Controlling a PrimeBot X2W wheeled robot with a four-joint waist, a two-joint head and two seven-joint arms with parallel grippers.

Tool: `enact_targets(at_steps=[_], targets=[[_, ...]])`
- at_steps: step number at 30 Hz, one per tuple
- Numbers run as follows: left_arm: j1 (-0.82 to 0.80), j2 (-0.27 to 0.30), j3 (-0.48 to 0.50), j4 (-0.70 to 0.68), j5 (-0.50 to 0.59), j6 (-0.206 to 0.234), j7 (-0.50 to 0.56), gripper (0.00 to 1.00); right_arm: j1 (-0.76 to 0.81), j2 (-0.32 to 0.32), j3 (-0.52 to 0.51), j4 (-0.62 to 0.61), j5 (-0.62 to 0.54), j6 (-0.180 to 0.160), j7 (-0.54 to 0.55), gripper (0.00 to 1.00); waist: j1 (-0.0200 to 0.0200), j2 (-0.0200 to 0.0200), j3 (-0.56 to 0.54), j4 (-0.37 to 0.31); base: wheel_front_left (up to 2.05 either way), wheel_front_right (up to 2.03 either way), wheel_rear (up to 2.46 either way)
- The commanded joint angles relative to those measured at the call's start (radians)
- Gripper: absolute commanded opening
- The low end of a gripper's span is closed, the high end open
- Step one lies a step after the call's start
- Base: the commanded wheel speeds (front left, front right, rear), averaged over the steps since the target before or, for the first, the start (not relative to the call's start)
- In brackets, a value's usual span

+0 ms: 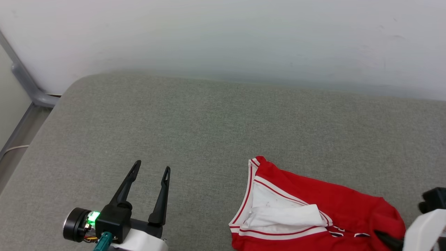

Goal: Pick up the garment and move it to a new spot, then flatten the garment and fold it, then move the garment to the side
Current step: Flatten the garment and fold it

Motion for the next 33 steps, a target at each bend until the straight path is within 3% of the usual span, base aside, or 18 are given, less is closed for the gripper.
enact_targets(at_steps=[1,7,13,17,24,33], targets=[[0.006,0.0,0.003,0.002,0.0,-0.002,-0.005,1.0,0.009,0.024,0.012,-0.021,0.005,-0.001,0.011,0.0,0.0,0.0,-0.002,0.003,0.0,0.0,0.0],[-0.008,-0.002,0.014,-0.002,0.001,-0.009,-0.005,1.0,-0.036,0.138,0.047,-0.087,0.018,-0.001,0.026,0.0,0.0,0.0,0.0,0.017,0.0,0.0,0.0],[-0.016,-0.003,0.015,0.0,0.006,-0.015,-0.005,1.0,-0.093,0.234,0.085,-0.058,0.031,-0.001,-0.023,0.0,0.0,0.0,0.011,0.036,0.0,0.0,0.0],[-0.026,-0.005,0.016,-0.002,0.008,-0.017,-0.005,1.0,-0.134,0.247,0.104,-0.001,0.06,-0.001,-0.097,0.0,0.0,0.0,0.028,0.051,0.0,0.0,0.0],[-0.046,-0.007,0.016,0.007,0.009,-0.024,-0.005,1.0,-0.222,0.248,0.208,0.201,0.141,-0.001,-0.291,0.0,0.0,0.0,0.057,0.08,0.0,0.0,0.0],[-0.059,-0.016,0.006,0.016,0.01,-0.026,-0.005,1.0,-0.34,0.247,0.277,0.463,0.151,-0.001,-0.498,0.0,0.0,0.0,0.072,0.103,0.0,0.0,0.0]])
